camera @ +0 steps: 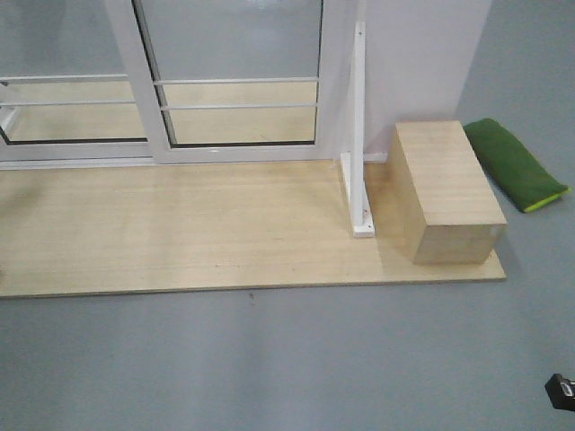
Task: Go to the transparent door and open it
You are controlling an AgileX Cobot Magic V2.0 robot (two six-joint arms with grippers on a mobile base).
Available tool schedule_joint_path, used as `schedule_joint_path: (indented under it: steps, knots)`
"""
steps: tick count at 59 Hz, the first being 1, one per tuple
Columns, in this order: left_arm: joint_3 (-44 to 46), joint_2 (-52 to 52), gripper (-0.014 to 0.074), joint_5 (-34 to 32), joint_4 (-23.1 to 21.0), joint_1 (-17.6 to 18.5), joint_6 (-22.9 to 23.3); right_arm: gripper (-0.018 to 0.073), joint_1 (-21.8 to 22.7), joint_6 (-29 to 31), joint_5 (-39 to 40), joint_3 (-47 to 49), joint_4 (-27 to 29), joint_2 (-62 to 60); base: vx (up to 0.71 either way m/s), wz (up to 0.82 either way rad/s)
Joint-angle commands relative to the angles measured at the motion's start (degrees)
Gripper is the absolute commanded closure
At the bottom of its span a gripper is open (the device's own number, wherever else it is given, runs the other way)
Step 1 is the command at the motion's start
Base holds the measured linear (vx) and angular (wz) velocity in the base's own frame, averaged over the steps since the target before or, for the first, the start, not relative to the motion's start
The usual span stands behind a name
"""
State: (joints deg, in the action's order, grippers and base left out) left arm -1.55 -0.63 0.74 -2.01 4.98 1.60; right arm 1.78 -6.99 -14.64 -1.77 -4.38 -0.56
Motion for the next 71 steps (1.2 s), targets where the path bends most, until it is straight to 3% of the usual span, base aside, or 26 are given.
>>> schedule_joint_path:
  steps: [1, 71]
  knots:
    - [-1.7, -0.7, 0.0602, -4.6, -0.1, 0.2, 0.5, 0.0567, 0.3, 0.3, 4.6, -0.7, -0.3, -0.8, 0.59, 0.34]
    - [-1.7, -0.7, 0.0602, -4.6, -0.1, 0.2, 0.5, 0.0567, 0.3, 0.3, 4.6, -0.7, -0.3, -0.8, 0.50, 0.06]
